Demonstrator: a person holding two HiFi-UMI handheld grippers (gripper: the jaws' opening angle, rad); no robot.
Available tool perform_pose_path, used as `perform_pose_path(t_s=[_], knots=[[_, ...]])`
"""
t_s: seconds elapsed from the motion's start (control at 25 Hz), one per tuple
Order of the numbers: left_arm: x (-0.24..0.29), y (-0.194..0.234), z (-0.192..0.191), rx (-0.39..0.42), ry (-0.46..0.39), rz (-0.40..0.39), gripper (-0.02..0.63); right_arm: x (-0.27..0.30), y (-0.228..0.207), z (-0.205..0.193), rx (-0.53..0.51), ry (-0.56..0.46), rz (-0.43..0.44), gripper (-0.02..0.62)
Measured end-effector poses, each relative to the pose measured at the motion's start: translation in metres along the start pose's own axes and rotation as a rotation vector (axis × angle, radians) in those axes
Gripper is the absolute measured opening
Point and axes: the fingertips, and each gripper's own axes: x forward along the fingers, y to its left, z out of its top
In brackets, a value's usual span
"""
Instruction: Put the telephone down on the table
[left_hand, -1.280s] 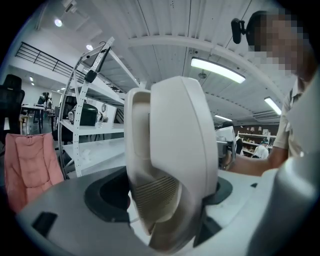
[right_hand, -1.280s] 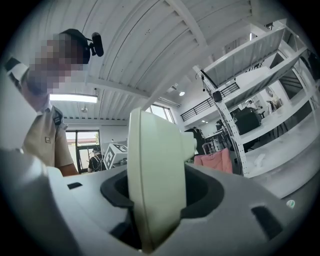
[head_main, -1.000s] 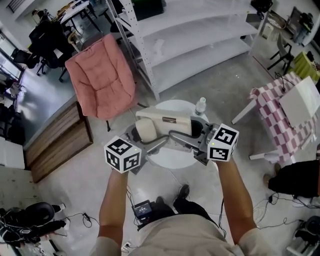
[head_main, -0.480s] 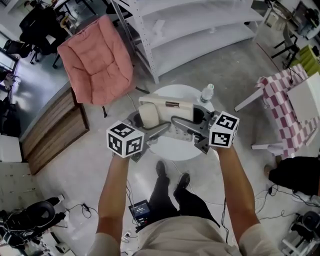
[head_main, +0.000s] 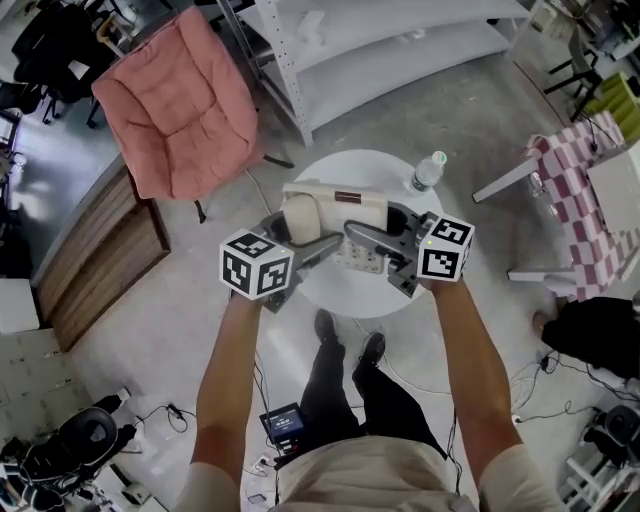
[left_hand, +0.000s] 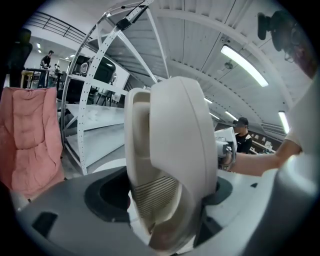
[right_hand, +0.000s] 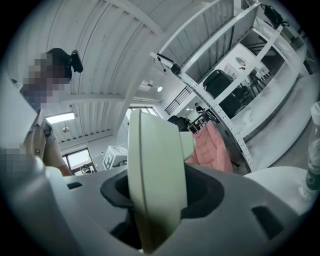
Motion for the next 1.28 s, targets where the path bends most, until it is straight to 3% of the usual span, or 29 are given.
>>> perform_pose_path(t_s=[0.8,1.28], knots=[[0.068,0.083,-0.101,-0.139,0.153,-0.053,0.38,0.024,-0.107,-0.107,0.22,0.047,-0.072,0.207],[0.099,0.111,-0.133,-0.174,0.218,-0.073,0.38,0.028,-0.148,-0.14,0.279,0.078,-0.126,0.207]])
